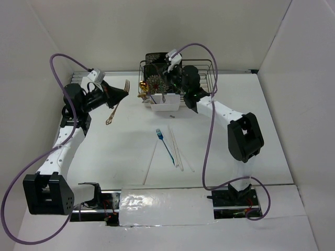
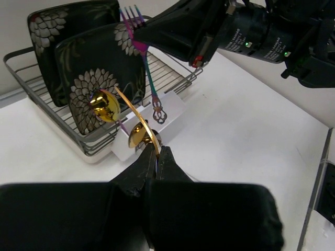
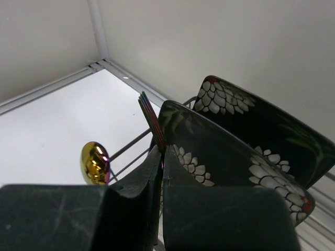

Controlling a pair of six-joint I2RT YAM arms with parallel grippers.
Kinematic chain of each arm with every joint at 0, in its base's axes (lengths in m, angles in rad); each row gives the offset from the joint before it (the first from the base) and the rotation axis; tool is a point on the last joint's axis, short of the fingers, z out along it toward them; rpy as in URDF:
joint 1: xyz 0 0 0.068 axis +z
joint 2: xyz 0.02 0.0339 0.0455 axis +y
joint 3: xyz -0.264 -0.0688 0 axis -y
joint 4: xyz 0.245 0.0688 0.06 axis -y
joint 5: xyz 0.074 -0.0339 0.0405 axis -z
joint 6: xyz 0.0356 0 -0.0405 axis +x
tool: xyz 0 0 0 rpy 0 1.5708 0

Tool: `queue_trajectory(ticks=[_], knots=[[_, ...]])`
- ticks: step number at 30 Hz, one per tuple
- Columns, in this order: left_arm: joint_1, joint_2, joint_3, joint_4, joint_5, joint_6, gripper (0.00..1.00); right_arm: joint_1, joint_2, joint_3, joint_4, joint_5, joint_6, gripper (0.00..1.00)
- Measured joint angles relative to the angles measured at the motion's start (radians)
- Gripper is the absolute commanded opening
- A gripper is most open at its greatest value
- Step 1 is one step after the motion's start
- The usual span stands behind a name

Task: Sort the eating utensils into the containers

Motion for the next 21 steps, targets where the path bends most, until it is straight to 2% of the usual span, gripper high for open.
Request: queue_trajectory(ticks=[5,11,21], knots=[[0.014,0.02,0.0,0.008,0.004,0.011,0.0,-0.014,0.013,-0.008,0.069,-0.019,-0.063,0.0],[0.024,0.026,0.0,0.026,0.018,0.023,0.0,-0.04,0.038,-0.014,0.135,-0.053,-0.061,0.0],[0.077,0.068,0.002,0.065,0.058,0.022,0.0,-0.042,0.036,-0.208,0.256,-0.071,-0.061,0.02]])
